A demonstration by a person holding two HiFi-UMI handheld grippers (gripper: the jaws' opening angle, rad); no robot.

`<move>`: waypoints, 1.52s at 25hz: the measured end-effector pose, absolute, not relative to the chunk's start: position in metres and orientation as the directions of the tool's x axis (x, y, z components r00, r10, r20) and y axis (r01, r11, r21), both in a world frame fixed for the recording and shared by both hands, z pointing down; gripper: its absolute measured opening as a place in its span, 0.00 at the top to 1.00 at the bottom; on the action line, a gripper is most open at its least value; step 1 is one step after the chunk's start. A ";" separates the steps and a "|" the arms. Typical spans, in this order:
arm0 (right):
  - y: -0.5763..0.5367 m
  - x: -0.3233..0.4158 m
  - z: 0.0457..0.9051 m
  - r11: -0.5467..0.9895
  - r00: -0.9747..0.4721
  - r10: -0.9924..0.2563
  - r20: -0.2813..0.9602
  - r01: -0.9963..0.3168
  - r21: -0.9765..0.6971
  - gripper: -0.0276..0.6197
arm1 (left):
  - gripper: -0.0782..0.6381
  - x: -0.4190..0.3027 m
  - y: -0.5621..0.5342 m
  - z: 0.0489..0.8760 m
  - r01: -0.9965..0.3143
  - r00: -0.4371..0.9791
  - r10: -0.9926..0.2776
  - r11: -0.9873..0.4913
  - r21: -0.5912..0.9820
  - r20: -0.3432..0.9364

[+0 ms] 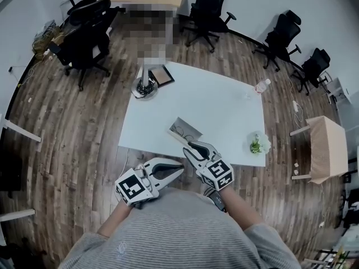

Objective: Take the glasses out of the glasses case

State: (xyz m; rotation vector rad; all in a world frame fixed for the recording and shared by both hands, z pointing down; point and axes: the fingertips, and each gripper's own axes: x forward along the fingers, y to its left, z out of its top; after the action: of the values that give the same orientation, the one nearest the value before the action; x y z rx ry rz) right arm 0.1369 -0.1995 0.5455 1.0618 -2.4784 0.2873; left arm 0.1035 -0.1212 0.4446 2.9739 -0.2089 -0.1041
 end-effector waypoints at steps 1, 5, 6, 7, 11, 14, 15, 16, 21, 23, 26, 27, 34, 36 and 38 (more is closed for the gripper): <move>-0.203 0.137 0.550 0.686 -0.610 -0.637 0.472 -0.727 -0.014 0.82 | 0.87 0.102 -0.123 0.444 -0.136 0.987 -0.147 -0.978 0.161 -0.060; -0.214 0.141 0.573 0.689 -0.577 -0.626 0.525 -0.724 0.027 0.82 | 0.87 0.099 -0.127 0.444 -0.149 0.985 -0.161 -0.976 0.160 -0.067; -0.216 0.143 0.579 0.692 -0.568 -0.622 0.539 -0.721 0.040 0.82 | 0.87 0.098 -0.127 0.443 -0.150 0.984 -0.163 -0.976 0.156 -0.071; -0.218 0.144 0.585 0.694 -0.557 -0.619 0.553 -0.718 0.054 0.82 | 0.87 0.097 -0.128 0.442 -0.152 0.984 -0.165 -0.976 0.154 -0.073; -0.227 0.150 0.611 0.691 -0.507 -0.606 0.614 -0.718 0.089 0.82 | 0.87 0.091 -0.130 0.441 -0.166 0.981 -0.179 -0.973 0.162 -0.074; -0.232 0.153 0.631 0.698 -0.477 -0.584 0.657 -0.708 0.107 0.82 | 0.87 0.088 -0.131 0.440 -0.172 0.980 -0.186 -0.972 0.158 -0.078; -0.234 0.155 0.637 0.700 -0.466 -0.578 0.670 -0.705 0.113 0.82 | 0.87 0.087 -0.131 0.440 -0.173 0.979 -0.187 -0.972 0.157 -0.078; -0.238 0.156 0.643 0.701 -0.455 -0.573 0.682 -0.703 0.119 0.82 | 0.87 0.087 -0.131 0.440 -0.174 0.979 -0.188 -0.972 0.157 -0.078; -0.251 0.161 0.665 0.695 -0.404 -0.561 0.723 -0.704 0.145 0.82 | 0.87 0.083 -0.133 0.443 -0.178 0.978 -0.193 -0.970 0.168 -0.075; -0.253 0.164 0.673 0.695 -0.386 -0.553 0.738 -0.702 0.153 0.82 | 0.87 0.082 -0.132 0.445 -0.177 0.979 -0.191 -0.970 0.168 -0.073; -0.255 0.169 0.689 0.698 -0.360 -0.533 0.765 -0.699 0.157 0.82 | 0.87 0.082 -0.130 0.445 -0.172 0.980 -0.186 -0.970 0.171 -0.074; -0.257 0.171 0.694 0.698 -0.352 -0.527 0.774 -0.698 0.158 0.82 | 0.87 0.082 -0.129 0.446 -0.172 0.980 -0.187 -0.969 0.177 -0.073; -0.263 0.177 0.713 0.703 -0.301 -0.493 0.816 -0.691 0.170 0.82 | 0.87 0.078 -0.131 0.453 -0.179 0.977 -0.197 -0.965 0.190 -0.077; -0.263 0.181 0.716 0.703 -0.281 -0.488 0.826 -0.688 0.182 0.82 | 0.87 0.078 -0.132 0.453 -0.178 0.977 -0.196 -0.965 0.192 -0.083; -0.262 0.185 0.719 0.699 -0.263 -0.490 0.831 -0.689 0.194 0.82 | 0.87 0.079 -0.132 0.452 -0.172 0.977 -0.192 -0.966 0.192 -0.089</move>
State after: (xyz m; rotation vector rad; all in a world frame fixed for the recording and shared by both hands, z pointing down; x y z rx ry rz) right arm 0.1853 -0.2624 0.7187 0.9134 -1.9234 0.2533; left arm 0.0785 -0.1325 0.4521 2.9402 -0.2730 -0.1594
